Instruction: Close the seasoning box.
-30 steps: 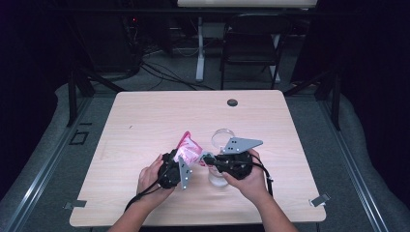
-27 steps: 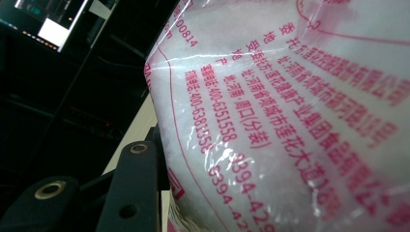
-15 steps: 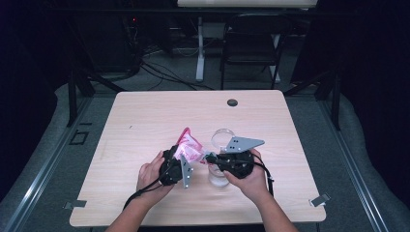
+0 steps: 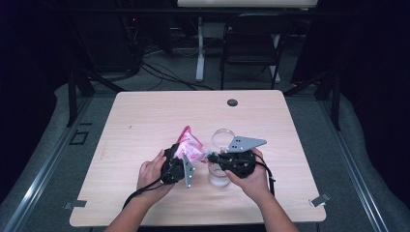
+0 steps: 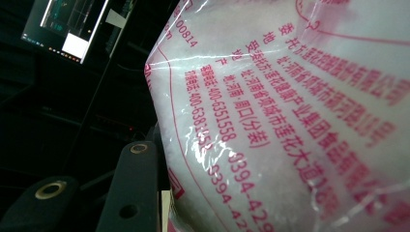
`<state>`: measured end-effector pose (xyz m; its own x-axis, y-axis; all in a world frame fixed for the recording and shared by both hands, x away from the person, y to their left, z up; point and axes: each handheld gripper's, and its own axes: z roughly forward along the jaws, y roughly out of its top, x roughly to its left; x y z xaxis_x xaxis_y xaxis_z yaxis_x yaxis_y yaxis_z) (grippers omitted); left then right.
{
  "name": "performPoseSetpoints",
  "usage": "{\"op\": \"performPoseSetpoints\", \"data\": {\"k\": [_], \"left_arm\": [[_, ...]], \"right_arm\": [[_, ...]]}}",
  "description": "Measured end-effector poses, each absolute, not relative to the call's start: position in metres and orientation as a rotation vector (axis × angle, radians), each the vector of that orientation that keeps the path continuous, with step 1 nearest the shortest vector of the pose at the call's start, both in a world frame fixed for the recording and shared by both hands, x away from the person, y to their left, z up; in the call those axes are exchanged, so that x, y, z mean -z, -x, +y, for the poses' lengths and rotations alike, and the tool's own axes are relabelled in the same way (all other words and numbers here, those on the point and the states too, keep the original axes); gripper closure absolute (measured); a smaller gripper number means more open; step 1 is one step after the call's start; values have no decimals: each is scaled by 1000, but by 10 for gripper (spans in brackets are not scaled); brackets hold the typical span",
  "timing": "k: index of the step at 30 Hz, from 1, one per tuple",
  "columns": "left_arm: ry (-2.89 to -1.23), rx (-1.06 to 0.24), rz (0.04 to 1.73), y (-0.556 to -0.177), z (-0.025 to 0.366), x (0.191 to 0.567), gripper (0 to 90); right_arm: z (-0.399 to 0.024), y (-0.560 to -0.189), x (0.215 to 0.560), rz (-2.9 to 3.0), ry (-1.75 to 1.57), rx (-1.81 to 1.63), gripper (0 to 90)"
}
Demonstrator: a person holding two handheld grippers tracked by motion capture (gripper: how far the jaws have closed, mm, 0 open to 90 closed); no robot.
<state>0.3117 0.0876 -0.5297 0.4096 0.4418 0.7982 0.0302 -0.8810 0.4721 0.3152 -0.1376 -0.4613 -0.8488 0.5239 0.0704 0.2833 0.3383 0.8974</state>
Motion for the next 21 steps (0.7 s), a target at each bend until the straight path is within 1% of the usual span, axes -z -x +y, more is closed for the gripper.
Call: {"op": "performPoseSetpoints", "data": {"k": [1,2,9,15,21], "left_arm": [[-2287,-1468,402,-312,87,530,584],[-2332,-1494,384,-311,88,527,584],[-2347,-1534,351,-310,86,524,584],[-2355,-1593,306,-310,86,521,586],[-2365,-1607,288,-310,85,519,587]], "right_arm": [[-138,-315,461,2370,-729,-1519,893],[-138,-315,461,2368,-731,-1518,893],[-140,-316,462,2373,-732,-1527,893],[-141,-316,463,2371,-735,-1528,893],[-142,-316,463,2368,-740,-1529,893]]}}
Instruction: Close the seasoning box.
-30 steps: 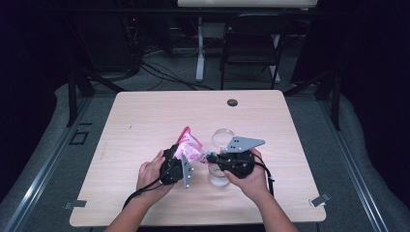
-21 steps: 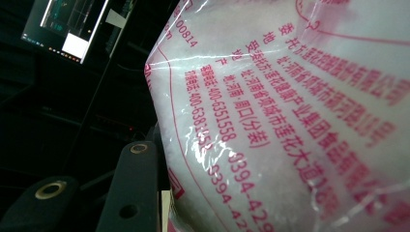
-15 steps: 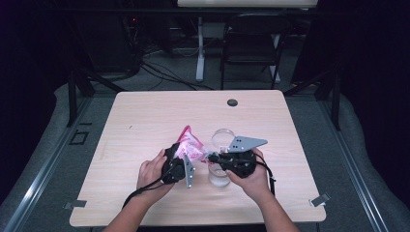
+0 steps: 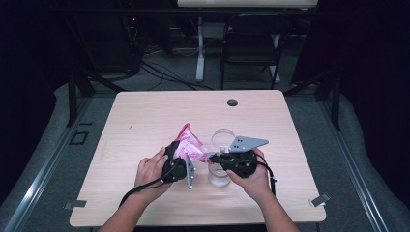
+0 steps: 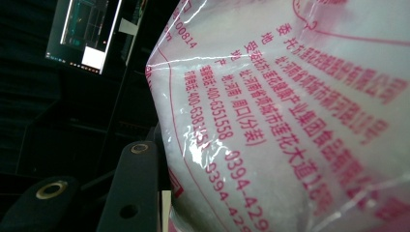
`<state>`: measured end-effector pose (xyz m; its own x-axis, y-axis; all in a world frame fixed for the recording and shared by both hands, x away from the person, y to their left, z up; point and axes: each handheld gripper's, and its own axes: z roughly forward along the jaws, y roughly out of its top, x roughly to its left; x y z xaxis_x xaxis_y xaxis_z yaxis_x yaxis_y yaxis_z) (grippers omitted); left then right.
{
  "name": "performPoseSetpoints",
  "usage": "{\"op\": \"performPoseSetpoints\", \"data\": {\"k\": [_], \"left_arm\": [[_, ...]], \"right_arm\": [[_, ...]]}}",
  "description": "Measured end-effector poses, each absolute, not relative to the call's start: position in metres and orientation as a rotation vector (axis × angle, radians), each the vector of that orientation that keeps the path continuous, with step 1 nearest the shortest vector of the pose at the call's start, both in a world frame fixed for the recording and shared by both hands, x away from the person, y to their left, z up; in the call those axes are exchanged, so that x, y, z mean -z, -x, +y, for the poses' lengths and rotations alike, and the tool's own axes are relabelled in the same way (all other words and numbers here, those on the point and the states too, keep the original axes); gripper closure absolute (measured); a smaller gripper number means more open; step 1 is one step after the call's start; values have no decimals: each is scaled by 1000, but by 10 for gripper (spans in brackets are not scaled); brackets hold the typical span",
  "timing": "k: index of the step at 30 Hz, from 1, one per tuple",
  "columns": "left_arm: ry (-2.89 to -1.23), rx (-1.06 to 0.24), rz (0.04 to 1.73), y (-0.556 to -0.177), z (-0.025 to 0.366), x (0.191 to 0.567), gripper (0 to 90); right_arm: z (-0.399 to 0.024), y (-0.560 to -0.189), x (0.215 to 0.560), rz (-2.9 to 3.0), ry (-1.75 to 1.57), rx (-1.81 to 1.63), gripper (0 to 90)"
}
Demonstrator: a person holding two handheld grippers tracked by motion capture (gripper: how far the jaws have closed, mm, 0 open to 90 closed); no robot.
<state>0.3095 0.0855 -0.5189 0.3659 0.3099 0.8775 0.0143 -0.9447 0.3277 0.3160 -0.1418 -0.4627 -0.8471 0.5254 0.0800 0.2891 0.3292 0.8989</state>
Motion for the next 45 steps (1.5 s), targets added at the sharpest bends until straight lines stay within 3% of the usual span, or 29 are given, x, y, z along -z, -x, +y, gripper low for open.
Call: {"op": "performPoseSetpoints", "data": {"k": [45], "left_arm": [[-2332,-1774,168,-308,86,507,594]], "right_arm": [[-146,-317,464,2363,-750,-1540,889]]}}
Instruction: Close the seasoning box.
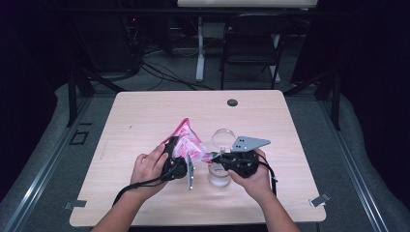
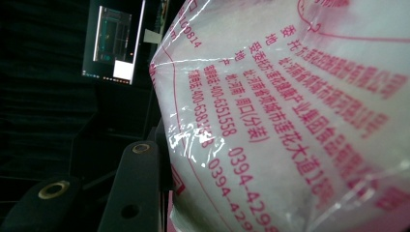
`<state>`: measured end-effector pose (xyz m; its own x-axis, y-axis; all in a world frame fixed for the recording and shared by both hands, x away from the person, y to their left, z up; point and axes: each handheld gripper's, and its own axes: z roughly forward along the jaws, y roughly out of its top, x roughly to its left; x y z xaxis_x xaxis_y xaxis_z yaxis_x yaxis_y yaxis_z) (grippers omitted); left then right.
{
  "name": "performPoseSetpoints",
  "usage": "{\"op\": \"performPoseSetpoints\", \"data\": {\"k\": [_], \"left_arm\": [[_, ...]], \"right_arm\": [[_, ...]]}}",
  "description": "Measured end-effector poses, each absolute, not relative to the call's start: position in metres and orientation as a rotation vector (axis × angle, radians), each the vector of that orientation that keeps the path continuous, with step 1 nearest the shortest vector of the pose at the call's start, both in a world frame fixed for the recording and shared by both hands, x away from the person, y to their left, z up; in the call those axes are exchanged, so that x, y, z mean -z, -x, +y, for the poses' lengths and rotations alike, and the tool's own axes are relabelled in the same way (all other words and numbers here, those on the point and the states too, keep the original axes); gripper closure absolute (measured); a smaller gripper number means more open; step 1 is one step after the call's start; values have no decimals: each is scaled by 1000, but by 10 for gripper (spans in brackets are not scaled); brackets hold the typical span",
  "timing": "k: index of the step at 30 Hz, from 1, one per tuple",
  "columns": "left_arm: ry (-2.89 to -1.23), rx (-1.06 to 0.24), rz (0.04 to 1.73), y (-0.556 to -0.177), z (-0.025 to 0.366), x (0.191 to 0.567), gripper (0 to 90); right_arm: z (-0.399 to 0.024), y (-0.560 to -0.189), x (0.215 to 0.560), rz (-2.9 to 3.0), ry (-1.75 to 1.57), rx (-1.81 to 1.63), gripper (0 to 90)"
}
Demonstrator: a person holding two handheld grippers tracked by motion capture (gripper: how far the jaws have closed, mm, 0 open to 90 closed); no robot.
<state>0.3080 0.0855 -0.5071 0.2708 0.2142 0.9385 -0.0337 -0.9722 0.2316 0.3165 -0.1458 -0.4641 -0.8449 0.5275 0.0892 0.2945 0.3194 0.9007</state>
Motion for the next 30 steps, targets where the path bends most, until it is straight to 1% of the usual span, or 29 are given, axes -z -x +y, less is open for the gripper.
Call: {"op": "performPoseSetpoints", "data": {"k": [3,30], "left_arm": [[-2329,-1795,161,-308,85,506,595],[-2309,-1836,109,-308,75,503,598]], "right_arm": [[-146,-316,465,2358,-755,-1542,889],[-157,-318,464,2340,-778,-1542,888]]}}
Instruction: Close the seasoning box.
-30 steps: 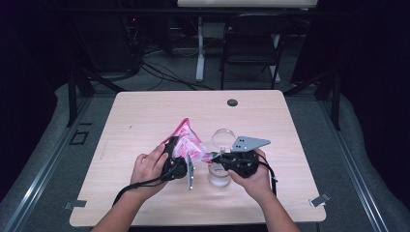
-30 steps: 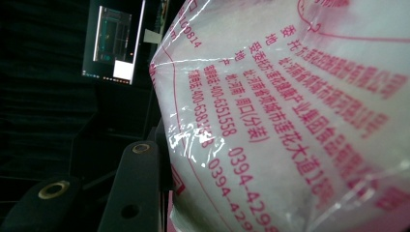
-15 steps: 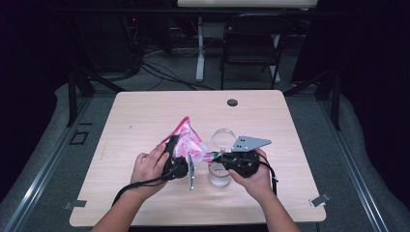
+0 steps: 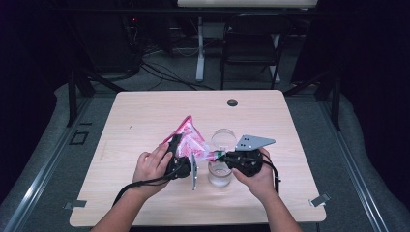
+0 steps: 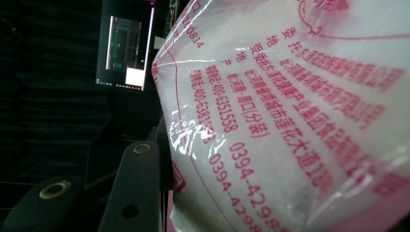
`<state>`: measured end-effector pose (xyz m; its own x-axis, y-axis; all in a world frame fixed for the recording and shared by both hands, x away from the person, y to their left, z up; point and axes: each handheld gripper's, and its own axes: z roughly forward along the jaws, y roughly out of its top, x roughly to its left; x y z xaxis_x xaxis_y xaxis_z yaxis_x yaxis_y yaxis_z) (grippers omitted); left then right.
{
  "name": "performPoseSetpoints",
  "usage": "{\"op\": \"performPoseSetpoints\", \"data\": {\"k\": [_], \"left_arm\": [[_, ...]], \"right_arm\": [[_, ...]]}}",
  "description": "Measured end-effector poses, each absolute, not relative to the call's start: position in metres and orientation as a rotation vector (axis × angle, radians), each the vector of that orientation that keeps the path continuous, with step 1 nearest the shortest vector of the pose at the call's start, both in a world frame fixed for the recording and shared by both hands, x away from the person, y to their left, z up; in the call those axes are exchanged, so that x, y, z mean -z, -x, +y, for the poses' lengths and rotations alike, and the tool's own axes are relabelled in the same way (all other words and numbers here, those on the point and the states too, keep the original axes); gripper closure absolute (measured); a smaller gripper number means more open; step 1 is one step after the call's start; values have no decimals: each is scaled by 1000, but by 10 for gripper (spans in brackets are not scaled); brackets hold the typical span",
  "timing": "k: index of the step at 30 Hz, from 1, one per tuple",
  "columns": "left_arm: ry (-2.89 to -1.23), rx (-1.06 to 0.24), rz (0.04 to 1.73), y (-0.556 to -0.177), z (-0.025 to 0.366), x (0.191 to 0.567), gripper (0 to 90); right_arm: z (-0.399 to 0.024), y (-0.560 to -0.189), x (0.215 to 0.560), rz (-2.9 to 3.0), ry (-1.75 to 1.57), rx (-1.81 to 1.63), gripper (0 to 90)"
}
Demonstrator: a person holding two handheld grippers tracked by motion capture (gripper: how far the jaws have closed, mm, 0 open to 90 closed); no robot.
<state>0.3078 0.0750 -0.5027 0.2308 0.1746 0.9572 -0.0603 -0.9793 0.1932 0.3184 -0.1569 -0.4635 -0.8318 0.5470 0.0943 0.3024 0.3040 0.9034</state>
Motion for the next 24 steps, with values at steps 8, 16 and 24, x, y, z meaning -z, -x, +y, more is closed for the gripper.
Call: {"op": "performPoseSetpoints", "data": {"k": [8,16,24], "left_arm": [[-2318,-1838,102,-306,72,503,600],[-2301,-1863,74,-304,70,502,602],[-2297,-1890,45,-302,67,502,604]], "right_arm": [[-160,-320,465,2342,-784,-1537,887],[-163,-319,464,2343,-787,-1536,887],[-167,-320,466,2361,-792,-1546,886]]}}
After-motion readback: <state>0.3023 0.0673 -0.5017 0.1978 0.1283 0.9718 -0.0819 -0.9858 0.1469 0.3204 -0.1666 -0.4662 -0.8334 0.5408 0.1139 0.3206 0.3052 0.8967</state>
